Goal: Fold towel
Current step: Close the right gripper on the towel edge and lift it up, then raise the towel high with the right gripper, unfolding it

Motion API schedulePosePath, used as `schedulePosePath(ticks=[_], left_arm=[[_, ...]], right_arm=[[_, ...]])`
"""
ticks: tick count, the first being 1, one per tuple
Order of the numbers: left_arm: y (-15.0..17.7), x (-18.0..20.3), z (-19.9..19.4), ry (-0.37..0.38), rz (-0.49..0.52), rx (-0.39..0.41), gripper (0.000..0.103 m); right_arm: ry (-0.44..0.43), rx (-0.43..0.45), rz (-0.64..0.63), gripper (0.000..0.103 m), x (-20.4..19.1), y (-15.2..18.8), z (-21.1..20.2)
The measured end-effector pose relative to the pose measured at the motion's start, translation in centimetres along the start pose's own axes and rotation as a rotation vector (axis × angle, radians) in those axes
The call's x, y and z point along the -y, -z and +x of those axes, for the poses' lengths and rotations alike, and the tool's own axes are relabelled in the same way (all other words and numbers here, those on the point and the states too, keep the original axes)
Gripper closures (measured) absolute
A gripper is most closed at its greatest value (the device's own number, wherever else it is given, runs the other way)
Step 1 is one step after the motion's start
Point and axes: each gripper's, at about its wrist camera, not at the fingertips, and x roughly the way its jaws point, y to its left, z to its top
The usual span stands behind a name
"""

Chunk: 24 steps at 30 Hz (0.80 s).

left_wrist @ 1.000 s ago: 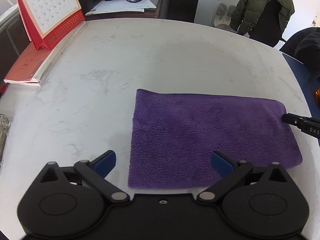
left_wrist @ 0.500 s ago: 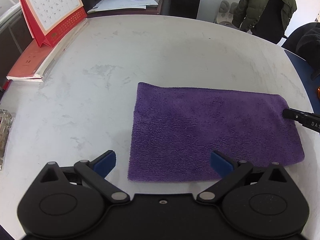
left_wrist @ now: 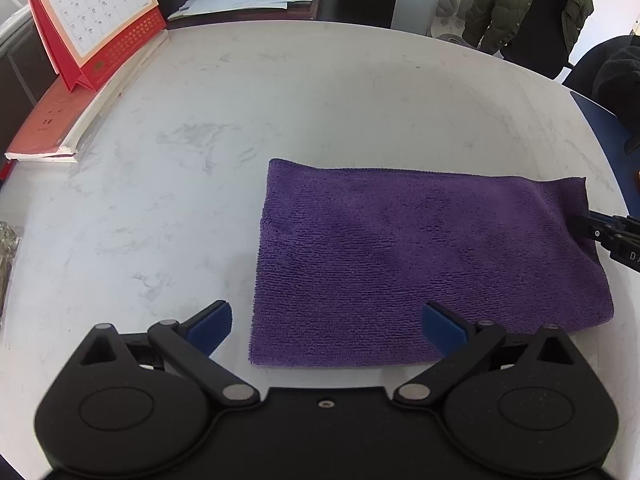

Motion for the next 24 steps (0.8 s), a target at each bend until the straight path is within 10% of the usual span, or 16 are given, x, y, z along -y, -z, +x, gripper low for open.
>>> schedulePosePath(ticks=[8,19,24], left_arm=[[0.4,-0.4,0.0,0.0,-0.018,0.001,0.001],[2.5,-2.9,-2.1,-0.028,-0.085,0.042,0.001],[3.8,-4.0,-3.9,-0.03,-0.113,0.084,0.001]], right_arm=[[0.045,-0.004,-0.11,0.097,-0.8,-0.2,0.5],[-0.521,0.155,0.656,0.098,5.9,1.1,-3.3],[-0.729,0.285,0.736,0.101,4.8,-0.4,-6.7]])
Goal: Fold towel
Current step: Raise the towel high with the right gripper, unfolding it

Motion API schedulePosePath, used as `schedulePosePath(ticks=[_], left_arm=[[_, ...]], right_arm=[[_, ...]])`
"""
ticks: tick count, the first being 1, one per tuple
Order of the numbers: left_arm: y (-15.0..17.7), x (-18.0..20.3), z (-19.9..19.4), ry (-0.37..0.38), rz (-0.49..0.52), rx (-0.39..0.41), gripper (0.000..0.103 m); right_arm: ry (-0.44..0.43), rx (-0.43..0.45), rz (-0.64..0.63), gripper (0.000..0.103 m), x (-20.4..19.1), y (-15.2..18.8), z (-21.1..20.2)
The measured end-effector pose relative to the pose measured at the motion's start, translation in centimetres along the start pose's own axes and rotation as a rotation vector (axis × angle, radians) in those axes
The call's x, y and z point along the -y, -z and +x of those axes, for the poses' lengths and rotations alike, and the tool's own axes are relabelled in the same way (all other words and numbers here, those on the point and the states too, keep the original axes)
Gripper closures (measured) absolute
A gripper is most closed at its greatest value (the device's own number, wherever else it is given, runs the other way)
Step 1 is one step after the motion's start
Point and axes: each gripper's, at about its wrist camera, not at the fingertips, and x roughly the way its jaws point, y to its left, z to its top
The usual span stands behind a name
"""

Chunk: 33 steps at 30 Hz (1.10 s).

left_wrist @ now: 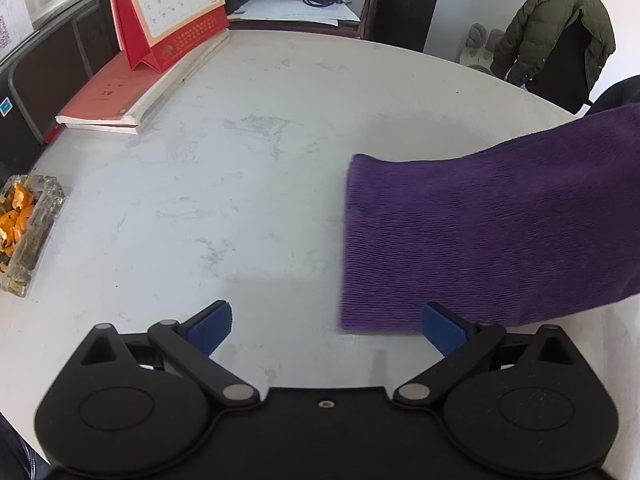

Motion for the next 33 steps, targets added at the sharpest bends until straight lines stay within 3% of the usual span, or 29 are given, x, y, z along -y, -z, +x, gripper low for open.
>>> schedulePosePath(ticks=[4,11,22,28,30,33], left_arm=[[0.6,-0.5,-1.2,0.012,-0.016,0.033,0.001],[1.1,-0.7,-2.6,0.045,-0.016,0.087,0.001],[0.9,-0.9,-2.8,0.069,-0.011,0.117,0.001],[0.8,-1.3,-3.3,0.059,-0.039,0.143,0.001],[0.8,-1.4,-3.4,0.045,-0.047,0.145,0.001],[0.9,-1.5,-3.5,0.027,-0.054,0.14,0.001]], right_arm=[[-0.15,0.001,-0.13,0.101,-6.9,-1.7,0.3],[-0.319,0.022,-0.372,0.101,-17.8,-5.6,-1.2],[-0.556,0.049,-0.507,0.101,-29.7,-9.0,-1.2],[-0.581,0.022,-0.53,0.101,-31.3,-9.6,0.9],[-0.531,0.006,-0.506,0.101,-29.3,-9.0,1.6],[-0.364,-0.041,-0.433,0.101,-22.4,-7.2,3.4]])
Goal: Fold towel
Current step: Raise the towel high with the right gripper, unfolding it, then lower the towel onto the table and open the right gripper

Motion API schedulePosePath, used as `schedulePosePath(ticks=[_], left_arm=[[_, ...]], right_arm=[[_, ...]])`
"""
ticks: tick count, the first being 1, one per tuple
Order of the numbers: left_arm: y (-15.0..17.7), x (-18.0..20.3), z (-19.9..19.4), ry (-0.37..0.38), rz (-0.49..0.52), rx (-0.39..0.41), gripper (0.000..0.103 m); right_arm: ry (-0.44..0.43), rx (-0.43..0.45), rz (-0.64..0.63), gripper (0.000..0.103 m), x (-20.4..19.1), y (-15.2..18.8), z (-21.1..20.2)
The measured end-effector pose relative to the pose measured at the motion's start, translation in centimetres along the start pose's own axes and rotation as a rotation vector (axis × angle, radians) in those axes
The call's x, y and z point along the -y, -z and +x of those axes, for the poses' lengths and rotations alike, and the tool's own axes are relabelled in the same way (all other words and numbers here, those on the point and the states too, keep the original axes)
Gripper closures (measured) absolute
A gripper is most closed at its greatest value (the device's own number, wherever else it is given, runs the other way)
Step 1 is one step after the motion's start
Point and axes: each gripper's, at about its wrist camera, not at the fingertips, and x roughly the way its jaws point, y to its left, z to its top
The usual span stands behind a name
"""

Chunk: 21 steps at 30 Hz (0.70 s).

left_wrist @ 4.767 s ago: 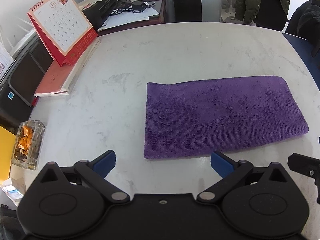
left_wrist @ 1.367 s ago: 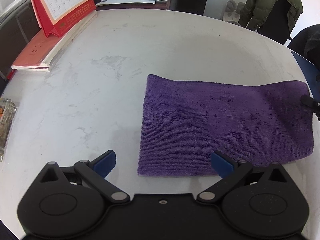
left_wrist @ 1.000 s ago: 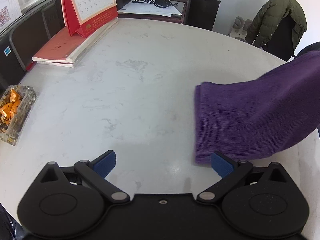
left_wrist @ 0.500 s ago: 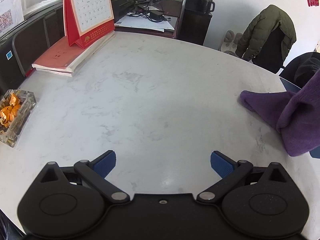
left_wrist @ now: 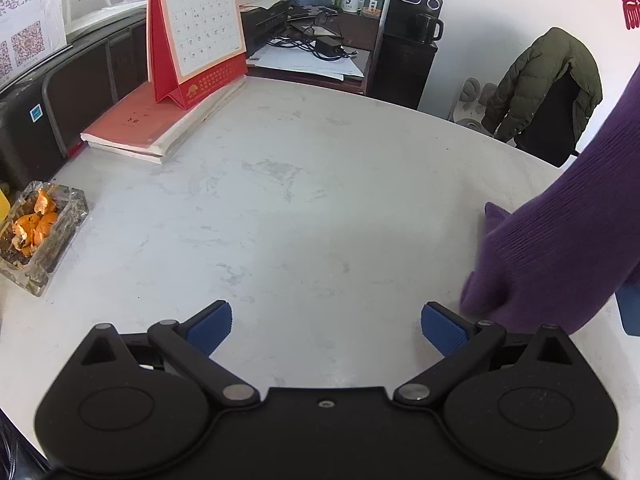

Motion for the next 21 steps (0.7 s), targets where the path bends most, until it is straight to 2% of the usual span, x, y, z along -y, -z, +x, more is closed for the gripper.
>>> schedulePosePath(ticks=[3,5,7,9,11,12,14,16,21], left_arm=[[-0.1,0.3,0.0,-0.015,0.009,-0.01,0.001],[-0.2,0.6,0.2,-0.024,0.024,-0.019,0.001],[-0.6,1.3,0.5,-0.032,0.05,-0.03,0.001],[-1.1,2.4,1.0,-0.033,0.079,-0.045,0.001],[-1.9,3.7,1.6,-0.036,0.104,-0.066,0.001],[-2.2,4.3,1.9,-0.036,0.115,-0.074,0.001],[-3.2,6.5,2.8,-0.051,0.157,-0.104,0.001],[-3.7,8.1,3.3,-0.06,0.181,-0.121,0.001],[-4.2,11.1,4.0,-0.043,0.225,-0.143,0.001]], right_arm=[[0.214,-0.096,0.036,0.101,5.3,5.2,-1.0],[0.426,-0.25,-0.047,0.097,8.5,9.5,-1.4],[0.598,-0.373,-0.089,0.086,10.6,12.3,-1.9],[0.714,-0.417,-0.182,0.077,11.3,13.8,-2.8],[0.795,-0.424,-0.286,0.056,11.5,14.8,-3.6],[0.829,-0.419,-0.327,0.054,11.6,15.3,-4.0],[0.933,-0.469,-0.376,0.054,13.0,16.2,-3.6],[0.98,-0.524,-0.392,0.054,14.7,17.4,-3.1],[0.997,-0.614,-0.408,0.054,17.0,19.8,-0.6]])
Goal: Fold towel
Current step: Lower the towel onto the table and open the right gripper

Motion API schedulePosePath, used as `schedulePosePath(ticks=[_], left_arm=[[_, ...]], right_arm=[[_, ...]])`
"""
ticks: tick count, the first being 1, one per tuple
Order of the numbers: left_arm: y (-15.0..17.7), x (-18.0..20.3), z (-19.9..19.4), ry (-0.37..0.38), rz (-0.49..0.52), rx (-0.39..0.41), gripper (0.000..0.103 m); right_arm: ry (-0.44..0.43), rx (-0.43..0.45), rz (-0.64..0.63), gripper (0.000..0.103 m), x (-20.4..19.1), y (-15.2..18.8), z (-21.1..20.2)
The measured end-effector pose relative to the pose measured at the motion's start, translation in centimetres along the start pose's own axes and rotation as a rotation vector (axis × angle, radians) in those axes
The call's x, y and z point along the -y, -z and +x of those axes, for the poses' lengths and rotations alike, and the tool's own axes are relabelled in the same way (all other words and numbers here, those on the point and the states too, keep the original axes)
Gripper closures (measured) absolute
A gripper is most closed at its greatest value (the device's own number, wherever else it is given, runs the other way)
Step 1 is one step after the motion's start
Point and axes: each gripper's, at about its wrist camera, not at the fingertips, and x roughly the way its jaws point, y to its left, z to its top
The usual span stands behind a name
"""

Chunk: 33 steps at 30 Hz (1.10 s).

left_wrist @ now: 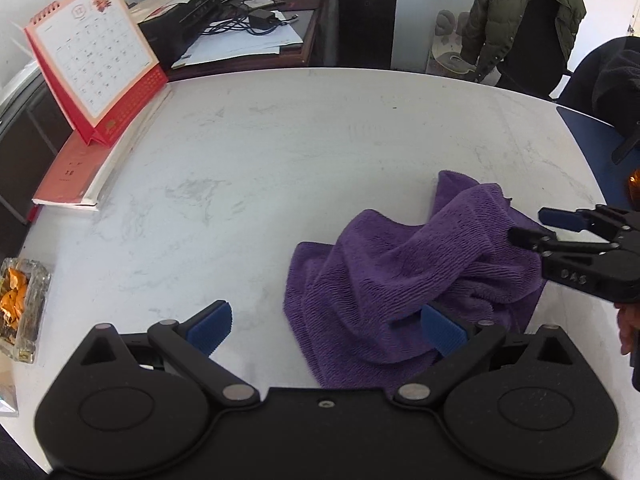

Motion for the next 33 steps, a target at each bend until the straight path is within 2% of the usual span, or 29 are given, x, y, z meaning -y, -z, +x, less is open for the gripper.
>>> schedulePosePath(ticks=[2,6,19,24,28,33], left_arm=[[0.2,0.8,0.1,0.003,0.021,-0.009,0.001],[0.7,1.3,0.3,0.009,0.026,-0.029,0.001],[3.1,-0.6,-1.3,0.001,-0.04,-0.025,0.001],[3.9,0.1,-1.9,0.027,-0.025,-0.016,0.001],[4.6,0.8,-2.5,0.053,-0.004,-0.002,0.001],[5.6,1.4,-3.0,0.074,0.017,-0.001,0.001]], right_arm=[[0.003,-0.036,-0.013,0.054,-0.8,0.6,1.1],[-0.022,-0.072,0.04,0.054,-1.5,1.1,2.1],[-0.156,-0.081,0.091,0.054,-6.5,0.0,3.5],[-0.14,-0.031,0.083,0.054,-5.9,0.0,-0.3],[-0.103,-0.003,0.05,0.05,-5.6,1.6,-5.0],[-0.044,-0.022,0.014,0.038,-6.5,3.9,-8.4]])
